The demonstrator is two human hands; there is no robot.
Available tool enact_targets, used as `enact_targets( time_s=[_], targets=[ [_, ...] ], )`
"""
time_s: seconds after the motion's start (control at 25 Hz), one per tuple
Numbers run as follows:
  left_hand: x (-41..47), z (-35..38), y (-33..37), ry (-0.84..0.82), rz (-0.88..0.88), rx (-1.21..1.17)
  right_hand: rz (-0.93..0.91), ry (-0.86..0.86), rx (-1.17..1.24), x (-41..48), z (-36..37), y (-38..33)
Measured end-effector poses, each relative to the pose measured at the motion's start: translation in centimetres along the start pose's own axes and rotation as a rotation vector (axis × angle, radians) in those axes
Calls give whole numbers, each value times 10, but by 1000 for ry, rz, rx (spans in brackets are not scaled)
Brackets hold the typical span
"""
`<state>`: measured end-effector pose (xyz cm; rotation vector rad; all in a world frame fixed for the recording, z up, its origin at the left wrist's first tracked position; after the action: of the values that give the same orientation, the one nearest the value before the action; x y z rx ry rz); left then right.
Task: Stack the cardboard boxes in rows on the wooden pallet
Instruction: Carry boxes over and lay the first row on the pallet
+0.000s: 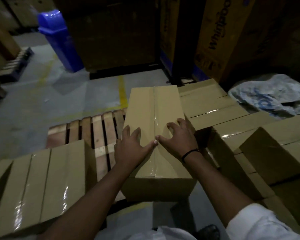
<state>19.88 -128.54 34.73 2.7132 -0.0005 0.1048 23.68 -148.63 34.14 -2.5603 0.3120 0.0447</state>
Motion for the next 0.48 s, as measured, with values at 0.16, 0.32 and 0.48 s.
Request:
enact_targets(
  time_s=[0.16, 0.32, 0.48],
  targets=[
    [-32, -21, -89, -70, -66, 29, 9, -45, -21, -36, 74, -59],
    [-52, -34, -142, -58, -111, 53, 5, -2, -63, -49, 109, -107],
    [-57, -36, -168, -38, -171, 20, -1, 41, -81, -35, 127, -140]
  ],
)
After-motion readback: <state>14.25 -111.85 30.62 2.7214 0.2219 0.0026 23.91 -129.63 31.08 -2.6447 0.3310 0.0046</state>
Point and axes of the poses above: each hand's wrist, its own x-axis towards the middle knuckle, its own z-axis out of the palm, y = z × x, the point moved 7 cm from there along x, towards the middle knuckle, and after that the axes turned 10 degrees about z, right-handed, at the moved point
